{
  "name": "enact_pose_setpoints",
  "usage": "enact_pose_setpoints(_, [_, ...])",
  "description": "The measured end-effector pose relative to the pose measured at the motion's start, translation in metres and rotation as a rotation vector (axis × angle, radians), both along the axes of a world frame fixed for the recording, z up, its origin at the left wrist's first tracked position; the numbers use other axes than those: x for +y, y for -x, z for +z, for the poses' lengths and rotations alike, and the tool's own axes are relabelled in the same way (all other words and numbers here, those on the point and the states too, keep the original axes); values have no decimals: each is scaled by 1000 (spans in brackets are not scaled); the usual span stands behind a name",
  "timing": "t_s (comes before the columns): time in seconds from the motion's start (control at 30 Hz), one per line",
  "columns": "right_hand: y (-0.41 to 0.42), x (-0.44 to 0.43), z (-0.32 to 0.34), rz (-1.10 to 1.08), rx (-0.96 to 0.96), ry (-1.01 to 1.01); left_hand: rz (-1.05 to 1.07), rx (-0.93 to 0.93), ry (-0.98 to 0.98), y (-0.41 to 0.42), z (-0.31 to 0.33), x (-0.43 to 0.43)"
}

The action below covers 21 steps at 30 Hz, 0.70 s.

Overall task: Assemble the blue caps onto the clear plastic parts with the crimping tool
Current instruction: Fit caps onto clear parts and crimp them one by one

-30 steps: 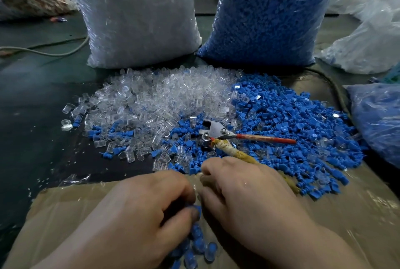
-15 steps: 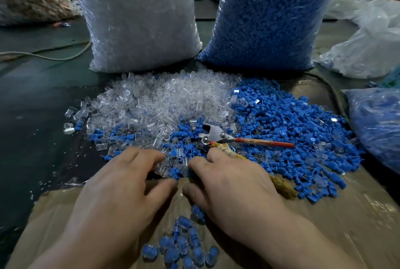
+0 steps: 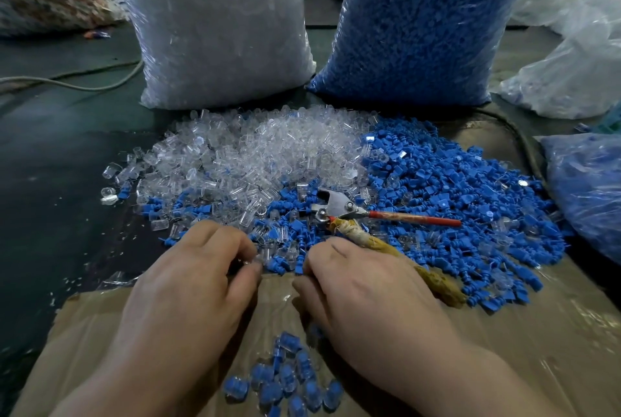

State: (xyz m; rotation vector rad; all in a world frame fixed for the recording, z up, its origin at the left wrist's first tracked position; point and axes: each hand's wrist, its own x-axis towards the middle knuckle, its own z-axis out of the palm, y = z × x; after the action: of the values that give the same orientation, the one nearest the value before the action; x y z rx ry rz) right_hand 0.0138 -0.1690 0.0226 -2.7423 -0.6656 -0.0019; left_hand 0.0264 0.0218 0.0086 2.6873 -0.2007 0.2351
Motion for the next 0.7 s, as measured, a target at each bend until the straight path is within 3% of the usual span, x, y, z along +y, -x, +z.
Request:
enact_pose_setpoints(0.2, [12, 1, 6, 193, -7, -9, 113, -97, 237, 1, -4, -1])
enact_pose_setpoints(0.3, [10, -4, 9, 128, 61, -138, 113, -126, 357, 3, -7, -1])
enact_pose_setpoints(0.4, [8, -10, 11, -70, 168, -353, -1, 9, 612, 2, -9, -1])
enact_pose_setpoints(0.47, [6, -13, 11, -160, 223, -494, -47, 90, 671, 1, -10, 1])
enact_pose_setpoints(0.7, [2, -9, 9, -225, 709, -1273, -49, 290, 981, 2, -10, -1])
